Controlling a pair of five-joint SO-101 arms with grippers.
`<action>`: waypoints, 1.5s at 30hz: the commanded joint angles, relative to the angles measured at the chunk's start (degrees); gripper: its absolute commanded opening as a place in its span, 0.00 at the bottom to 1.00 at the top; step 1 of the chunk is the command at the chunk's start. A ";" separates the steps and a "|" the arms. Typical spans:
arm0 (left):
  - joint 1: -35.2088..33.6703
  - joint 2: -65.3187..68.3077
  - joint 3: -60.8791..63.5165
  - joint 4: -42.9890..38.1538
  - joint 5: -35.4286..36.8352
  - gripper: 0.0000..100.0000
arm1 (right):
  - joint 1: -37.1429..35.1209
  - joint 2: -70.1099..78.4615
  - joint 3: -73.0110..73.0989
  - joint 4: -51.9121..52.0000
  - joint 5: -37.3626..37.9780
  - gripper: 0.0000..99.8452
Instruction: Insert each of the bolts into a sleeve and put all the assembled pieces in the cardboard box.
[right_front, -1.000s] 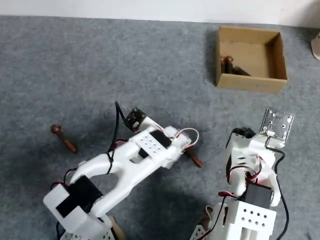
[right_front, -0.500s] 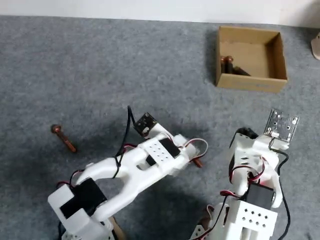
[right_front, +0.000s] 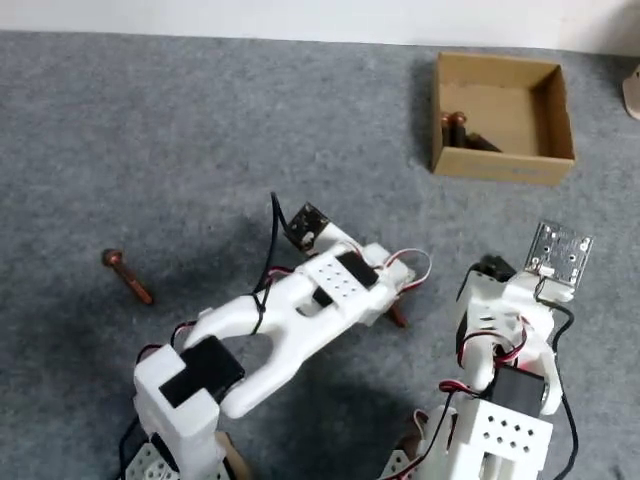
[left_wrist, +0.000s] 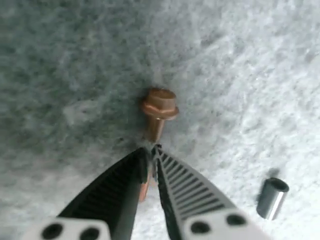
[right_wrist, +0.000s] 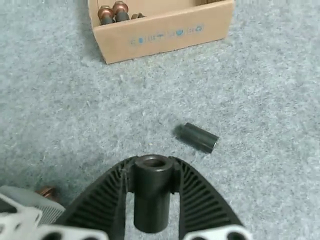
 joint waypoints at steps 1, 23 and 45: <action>-2.86 2.77 -0.75 -0.53 -0.26 0.05 | 0.40 -1.01 -0.75 -1.45 -0.44 0.01; -6.64 4.88 -5.93 13.36 -0.26 0.13 | 0.22 -1.01 -0.40 -1.45 -0.53 0.01; -6.90 -1.36 -14.11 28.13 -10.46 0.12 | 0.13 -1.01 -0.22 -1.45 -0.53 0.01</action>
